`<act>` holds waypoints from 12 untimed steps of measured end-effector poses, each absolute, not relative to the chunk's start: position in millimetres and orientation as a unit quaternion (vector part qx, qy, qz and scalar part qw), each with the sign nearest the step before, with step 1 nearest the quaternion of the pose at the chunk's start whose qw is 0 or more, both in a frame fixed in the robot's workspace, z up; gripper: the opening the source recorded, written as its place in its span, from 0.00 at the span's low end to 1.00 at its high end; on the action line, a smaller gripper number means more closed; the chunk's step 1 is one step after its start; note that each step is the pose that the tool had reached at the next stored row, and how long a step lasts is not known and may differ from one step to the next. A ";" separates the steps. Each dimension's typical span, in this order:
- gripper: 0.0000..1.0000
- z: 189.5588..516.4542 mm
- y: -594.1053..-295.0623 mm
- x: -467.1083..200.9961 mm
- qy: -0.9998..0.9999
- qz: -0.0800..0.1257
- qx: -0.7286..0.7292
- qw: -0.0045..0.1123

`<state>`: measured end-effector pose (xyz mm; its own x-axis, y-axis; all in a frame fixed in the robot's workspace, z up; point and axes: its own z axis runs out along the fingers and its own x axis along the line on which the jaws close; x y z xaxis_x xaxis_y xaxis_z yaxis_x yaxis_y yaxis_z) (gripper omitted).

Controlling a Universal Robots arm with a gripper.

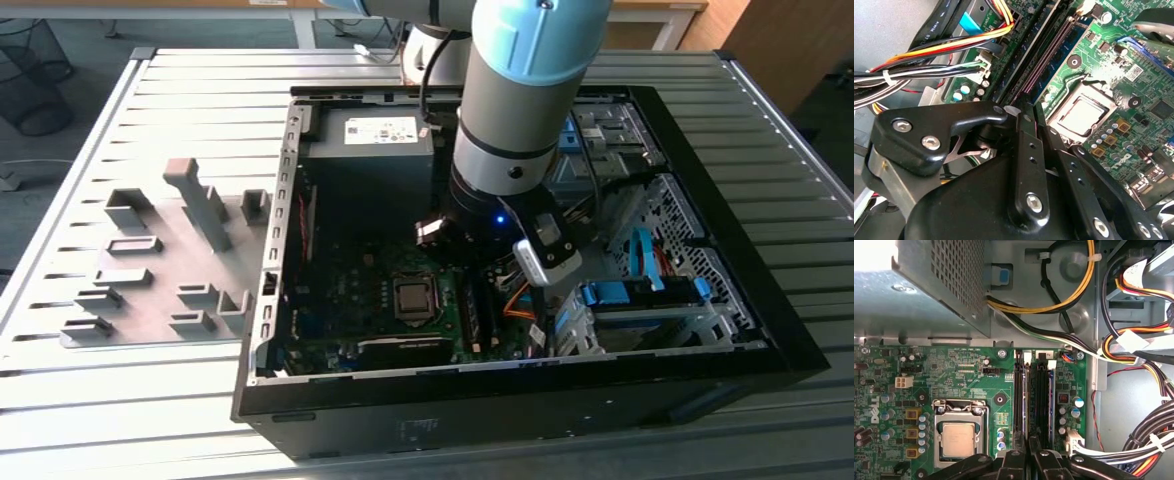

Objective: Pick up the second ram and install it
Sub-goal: 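Insert the second ram into the second slot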

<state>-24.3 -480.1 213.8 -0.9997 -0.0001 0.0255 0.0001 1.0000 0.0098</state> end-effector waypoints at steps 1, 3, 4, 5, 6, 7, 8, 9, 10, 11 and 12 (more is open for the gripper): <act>0.14 214.1 -480.0 -24.3 -1.000 -0.005 0.000 0.013; 0.14 214.9 -479.9 -24.3 -1.000 -0.005 0.000 0.013; 0.14 215.0 -480.0 -24.3 -1.000 -0.005 0.000 0.013; 0.14 215.2 -480.1 -24.3 -1.000 -0.005 0.000 0.013; 0.14 215.4 -480.1 -24.3 -1.000 -0.005 0.000 0.013; 0.14 215.4 -480.1 -24.4 -1.000 -0.006 0.000 0.013; 0.14 215.4 -480.1 -24.4 -1.000 -0.006 0.000 0.013; 0.14 215.5 -480.1 -24.4 -1.000 -0.007 0.000 0.013; 0.14 215.4 -480.1 -24.4 -1.000 -0.008 0.000 0.013; 0.14 215.3 -480.1 -24.4 -1.000 -0.009 0.000 0.013; 0.14 215.3 -480.1 -24.4 -1.000 -0.009 0.000 0.013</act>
<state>-24.4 -480.1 215.3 -0.9997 -0.0008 0.0255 -0.0003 0.9998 0.0188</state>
